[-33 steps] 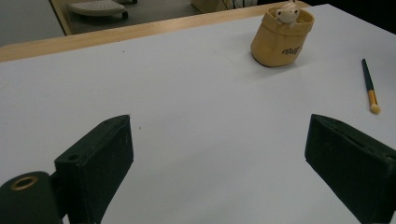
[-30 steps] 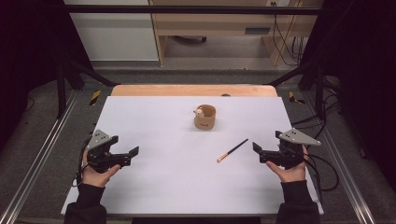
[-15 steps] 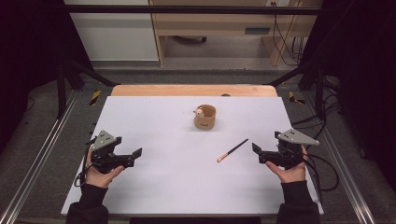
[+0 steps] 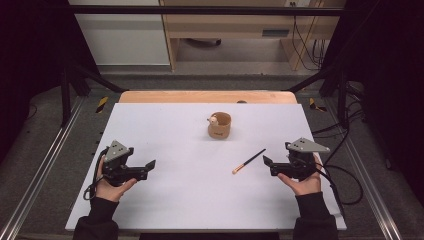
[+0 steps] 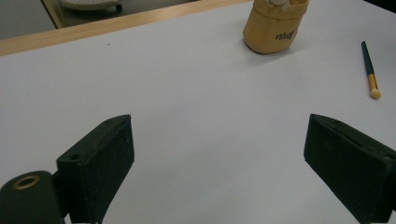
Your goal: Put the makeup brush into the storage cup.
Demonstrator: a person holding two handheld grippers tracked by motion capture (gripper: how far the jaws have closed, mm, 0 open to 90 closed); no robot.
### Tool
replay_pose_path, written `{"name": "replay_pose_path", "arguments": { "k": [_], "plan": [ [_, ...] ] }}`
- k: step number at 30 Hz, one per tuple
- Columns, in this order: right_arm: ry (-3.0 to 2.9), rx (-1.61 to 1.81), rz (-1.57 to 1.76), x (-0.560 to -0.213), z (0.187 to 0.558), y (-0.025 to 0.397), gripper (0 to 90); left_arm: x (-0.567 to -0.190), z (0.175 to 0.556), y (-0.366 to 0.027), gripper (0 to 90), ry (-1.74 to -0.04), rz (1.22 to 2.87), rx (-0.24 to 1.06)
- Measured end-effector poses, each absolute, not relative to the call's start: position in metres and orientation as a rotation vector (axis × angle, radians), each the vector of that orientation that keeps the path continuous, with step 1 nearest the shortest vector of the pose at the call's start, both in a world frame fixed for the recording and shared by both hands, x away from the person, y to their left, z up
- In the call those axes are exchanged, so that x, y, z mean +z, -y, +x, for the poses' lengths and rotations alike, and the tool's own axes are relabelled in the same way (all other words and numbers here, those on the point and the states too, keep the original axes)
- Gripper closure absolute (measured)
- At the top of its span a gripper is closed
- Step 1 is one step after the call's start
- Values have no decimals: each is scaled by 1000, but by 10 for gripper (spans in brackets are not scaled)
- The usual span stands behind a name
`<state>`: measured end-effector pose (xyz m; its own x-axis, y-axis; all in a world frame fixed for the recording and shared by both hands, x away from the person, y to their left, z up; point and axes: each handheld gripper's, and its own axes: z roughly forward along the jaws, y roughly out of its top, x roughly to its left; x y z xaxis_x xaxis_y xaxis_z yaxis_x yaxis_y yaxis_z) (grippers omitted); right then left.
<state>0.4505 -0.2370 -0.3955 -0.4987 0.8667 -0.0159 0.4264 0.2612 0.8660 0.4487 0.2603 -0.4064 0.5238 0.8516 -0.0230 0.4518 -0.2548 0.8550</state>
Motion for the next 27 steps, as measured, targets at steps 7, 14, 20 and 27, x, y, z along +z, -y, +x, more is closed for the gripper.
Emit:
{"name": "replay_pose_path", "arguments": {
  "k": [7, 14, 20, 27],
  "plan": [
    [-2081, 1153, 1171, -399, 455, 229, 124, -406, 448, -260, 81, -1068, 1887, 579],
    [-2117, 1131, 1158, -404, 461, 220, 139, -407, 448, -258, 88, -1062, 1894, 584],
    [-2140, 1114, 1150, -410, 465, 216, 157, -408, 448, -254, 97, -1053, 1911, 583],
    [-2144, 1104, 1161, -412, 466, 214, 166, -409, 449, -246, 111, -1031, 1933, 574]
  ]
}}
